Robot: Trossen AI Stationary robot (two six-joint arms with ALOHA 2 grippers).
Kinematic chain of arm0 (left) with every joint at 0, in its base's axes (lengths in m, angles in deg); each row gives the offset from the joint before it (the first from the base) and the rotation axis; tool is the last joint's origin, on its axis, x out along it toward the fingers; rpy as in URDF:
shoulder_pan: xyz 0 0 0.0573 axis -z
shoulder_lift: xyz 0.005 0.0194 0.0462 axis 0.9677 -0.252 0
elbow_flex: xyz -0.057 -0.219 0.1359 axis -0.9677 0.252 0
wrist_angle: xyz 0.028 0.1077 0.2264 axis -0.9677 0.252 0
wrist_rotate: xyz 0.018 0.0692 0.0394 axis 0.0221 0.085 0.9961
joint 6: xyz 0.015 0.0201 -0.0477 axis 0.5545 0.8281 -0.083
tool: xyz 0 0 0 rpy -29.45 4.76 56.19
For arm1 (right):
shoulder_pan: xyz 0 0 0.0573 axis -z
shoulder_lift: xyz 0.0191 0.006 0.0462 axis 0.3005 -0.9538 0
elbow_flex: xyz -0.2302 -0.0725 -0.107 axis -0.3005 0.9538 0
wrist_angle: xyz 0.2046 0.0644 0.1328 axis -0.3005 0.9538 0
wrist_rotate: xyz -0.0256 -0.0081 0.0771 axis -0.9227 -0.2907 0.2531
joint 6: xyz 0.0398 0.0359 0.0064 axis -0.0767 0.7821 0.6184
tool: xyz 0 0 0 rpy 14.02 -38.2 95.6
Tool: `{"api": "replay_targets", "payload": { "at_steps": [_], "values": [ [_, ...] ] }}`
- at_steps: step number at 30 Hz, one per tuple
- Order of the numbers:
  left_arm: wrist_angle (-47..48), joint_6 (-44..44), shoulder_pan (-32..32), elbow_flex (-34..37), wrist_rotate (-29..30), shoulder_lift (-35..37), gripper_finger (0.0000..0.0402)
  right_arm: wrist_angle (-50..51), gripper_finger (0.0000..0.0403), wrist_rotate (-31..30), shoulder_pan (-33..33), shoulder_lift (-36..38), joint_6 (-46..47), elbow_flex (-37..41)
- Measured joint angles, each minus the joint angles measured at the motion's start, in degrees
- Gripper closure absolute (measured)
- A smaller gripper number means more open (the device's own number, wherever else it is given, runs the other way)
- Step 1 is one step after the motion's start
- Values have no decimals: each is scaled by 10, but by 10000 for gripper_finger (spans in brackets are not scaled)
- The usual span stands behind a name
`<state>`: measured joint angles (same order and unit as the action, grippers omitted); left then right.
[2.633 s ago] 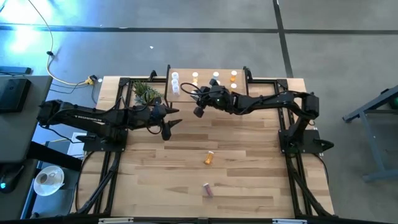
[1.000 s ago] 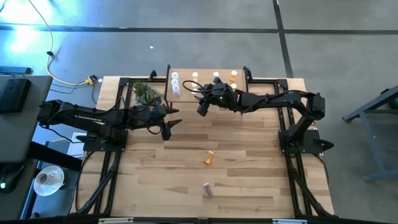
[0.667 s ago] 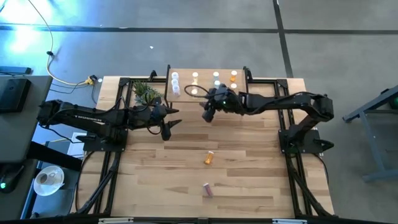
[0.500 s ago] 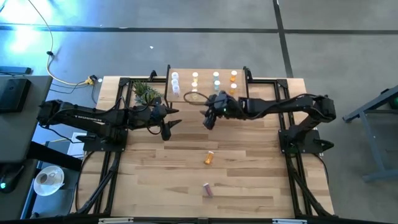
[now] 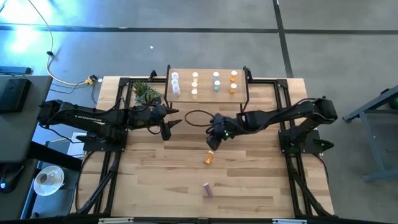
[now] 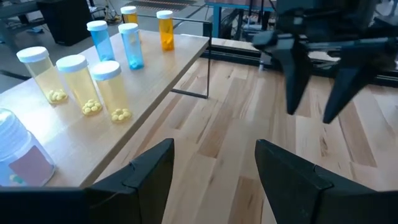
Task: Pick and place medicine bottles onto shelf by color
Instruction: Put the orange pill bottle aligned with the other orange pill bottles on the shelf
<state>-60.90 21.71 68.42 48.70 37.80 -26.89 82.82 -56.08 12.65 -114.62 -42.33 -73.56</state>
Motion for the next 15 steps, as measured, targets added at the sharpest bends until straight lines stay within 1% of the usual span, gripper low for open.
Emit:
{"api": "replay_targets", "payload": {
  "at_steps": [9, 15],
  "values": [
    [0, -13, 0, 0, 0, 0, 188, 41, 222, 1, -34, 0, 198, 0],
    [0, -13, 0, 0, 0, 0, 188, 44, 222, 5, -58, -6, 310, 0]
  ]
}}
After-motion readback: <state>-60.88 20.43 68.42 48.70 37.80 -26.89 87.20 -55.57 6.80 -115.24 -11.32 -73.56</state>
